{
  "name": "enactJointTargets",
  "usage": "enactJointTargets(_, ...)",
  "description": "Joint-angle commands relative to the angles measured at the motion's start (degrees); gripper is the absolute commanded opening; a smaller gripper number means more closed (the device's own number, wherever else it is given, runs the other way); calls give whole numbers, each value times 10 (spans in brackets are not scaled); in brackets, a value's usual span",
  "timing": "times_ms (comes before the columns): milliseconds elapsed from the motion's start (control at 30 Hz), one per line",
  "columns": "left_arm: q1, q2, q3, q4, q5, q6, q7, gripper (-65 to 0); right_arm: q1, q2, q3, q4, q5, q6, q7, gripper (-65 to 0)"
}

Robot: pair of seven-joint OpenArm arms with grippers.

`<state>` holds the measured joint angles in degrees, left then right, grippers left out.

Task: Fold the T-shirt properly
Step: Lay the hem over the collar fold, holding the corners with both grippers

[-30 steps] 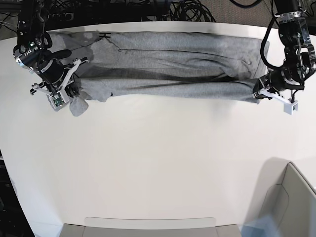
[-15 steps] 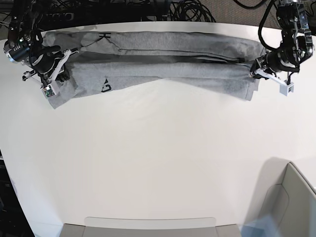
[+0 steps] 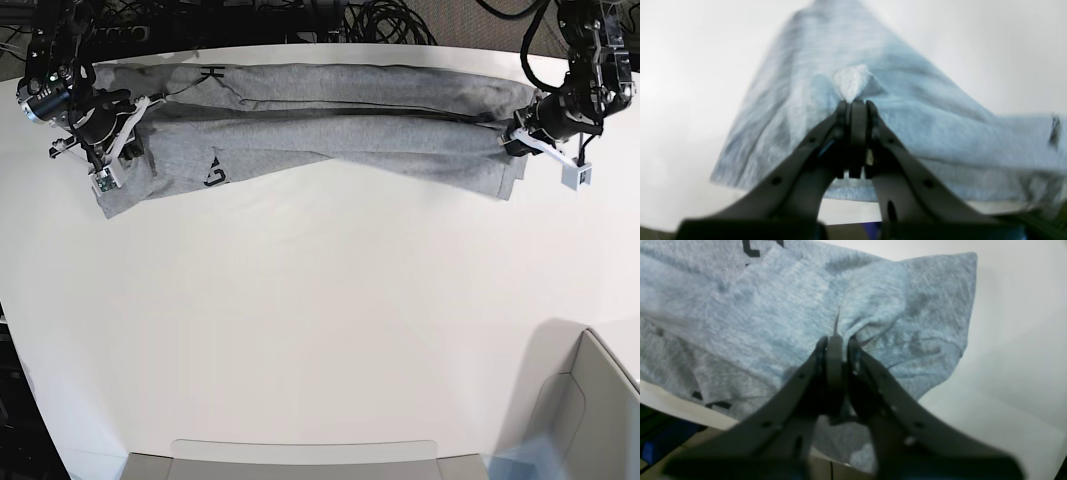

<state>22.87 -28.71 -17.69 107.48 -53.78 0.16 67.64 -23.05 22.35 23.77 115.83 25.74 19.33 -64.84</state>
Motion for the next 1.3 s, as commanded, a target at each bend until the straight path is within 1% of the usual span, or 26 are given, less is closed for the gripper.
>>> enactJointTargets(0,1,-8,-5,6,0,-19,-2,-632,3,8,4,8,3,0,9,-561)
enactJointTargets(33,1,-8,-5,6,0,-44,-2,-632,3,8,2,8,3,0,9,-528)
enactJointTargets(100,3,-8,-5,6,0,-80,-2,-630,4,8,-2,8,3,0,9,-482)
enactJointTargets(167,4,-7,-5,6,1,-93,-3,-594,4,8,-3,8,3,0,10,-455)
enactJointTargets(233,4,-6,-6,5,3,-93,-3,-528,4,8,-3,8,3,0,10,-451)
enactJointTargets(267,4,3,-7,5,3,-93,-3,-498,4,8,-3,7,3,0,10,-451)
enactJointTargets(300,4,11,-18,5,4,-93,-3,-486,4,8,-3,7,3,0,10,-451)
enactJointTargets(400,5,43,-71,5,4,-93,4,-484,10,8,-4,7,3,0,10,-451)
enactJointTargets(467,11,44,-83,5,3,-93,4,-483,11,8,-4,7,3,0,10,-451)
enactJointTargets(600,15,44,-84,6,0,-98,2,-481,12,9,-4,7,3,0,10,-451)
enactJointTargets(633,14,45,-85,6,-1,-99,-2,-471,12,10,-4,7,3,0,10,-451)
enactJointTargets(700,12,47,-83,5,-1,-100,-2,-424,12,10,-6,7,4,0,10,-451)
enactJointTargets(767,-2,56,-86,5,-1,-100,-3,-397,11,13,-27,7,4,0,10,-451)
enactJointTargets(833,-26,55,-83,4,1,-100,-3,-397,9,22,-44,7,4,0,10,-451)
enactJointTargets(967,-38,55,-81,-19,3,-100,-3,-396,9,25,-66,7,4,0,10,-451)
enactJointTargets(1033,-59,54,-83,-40,4,-94,-10,-397,9,25,-66,7,4,0,10,-451)
enactJointTargets(1100,-62,54,-85,-57,3,-93,-33,-413,11,25,-66,7,4,0,10,-451)
enactJointTargets(1133,-63,53,-85,-62,2,-93,-35,-424,12,25,-66,7,4,0,10,-451)
enactJointTargets(1267,-64,53,-81,-65,2,-95,-34,-425,16,25,-66,7,4,0,10,-451)
